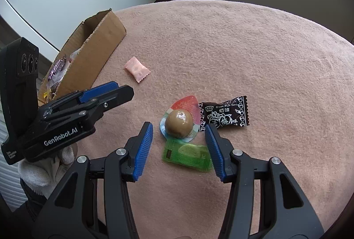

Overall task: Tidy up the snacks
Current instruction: 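Move the left tool to the pink candy and the right to the brown ball candy, then close the left tool on the pink candy while the right closes on the brown candy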

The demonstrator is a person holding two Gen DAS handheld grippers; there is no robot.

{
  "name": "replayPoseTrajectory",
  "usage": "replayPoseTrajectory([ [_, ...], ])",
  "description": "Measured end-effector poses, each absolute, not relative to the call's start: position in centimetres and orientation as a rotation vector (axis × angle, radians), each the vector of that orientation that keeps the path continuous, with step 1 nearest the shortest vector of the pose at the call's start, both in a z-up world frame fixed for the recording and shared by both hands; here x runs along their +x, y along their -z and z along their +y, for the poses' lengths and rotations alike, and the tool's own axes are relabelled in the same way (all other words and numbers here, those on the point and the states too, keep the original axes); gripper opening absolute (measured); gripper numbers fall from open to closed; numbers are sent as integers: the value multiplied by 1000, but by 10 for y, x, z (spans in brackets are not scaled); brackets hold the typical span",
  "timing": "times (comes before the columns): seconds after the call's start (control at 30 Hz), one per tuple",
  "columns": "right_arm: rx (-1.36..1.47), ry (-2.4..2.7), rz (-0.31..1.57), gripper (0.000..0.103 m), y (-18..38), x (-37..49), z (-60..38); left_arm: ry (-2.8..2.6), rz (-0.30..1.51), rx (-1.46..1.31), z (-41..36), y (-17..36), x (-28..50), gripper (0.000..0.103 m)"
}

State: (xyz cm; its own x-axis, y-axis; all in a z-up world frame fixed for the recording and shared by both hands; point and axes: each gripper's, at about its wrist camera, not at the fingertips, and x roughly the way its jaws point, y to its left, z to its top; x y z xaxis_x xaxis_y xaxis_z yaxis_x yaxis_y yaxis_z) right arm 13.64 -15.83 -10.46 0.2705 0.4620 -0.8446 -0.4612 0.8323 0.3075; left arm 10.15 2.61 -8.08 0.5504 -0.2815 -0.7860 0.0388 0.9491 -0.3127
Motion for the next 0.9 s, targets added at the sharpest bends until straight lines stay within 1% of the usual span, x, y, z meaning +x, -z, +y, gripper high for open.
replayPoseTrajectory([
  [0.33,-50,-661,1098,51,105,139,-156,135,971,-303,26,84,134,42],
  [0.57,-90,-672,1066,51,106,136,-150,140,963,-151,-6,85,142,42],
  [0.73,-166,-649,1031,51,107,133,-139,126,952,-122,-4,87,141,42],
  [0.8,-211,-636,1020,51,107,131,-134,112,945,-108,-7,86,141,41],
  [0.83,-239,-628,1013,49,107,130,-131,104,943,-92,-9,86,144,38],
  [0.87,-271,-617,1004,45,108,127,-129,99,942,-79,-10,86,146,35],
  [0.9,-298,-613,994,45,108,125,-127,95,941,-72,-11,87,146,33],
])
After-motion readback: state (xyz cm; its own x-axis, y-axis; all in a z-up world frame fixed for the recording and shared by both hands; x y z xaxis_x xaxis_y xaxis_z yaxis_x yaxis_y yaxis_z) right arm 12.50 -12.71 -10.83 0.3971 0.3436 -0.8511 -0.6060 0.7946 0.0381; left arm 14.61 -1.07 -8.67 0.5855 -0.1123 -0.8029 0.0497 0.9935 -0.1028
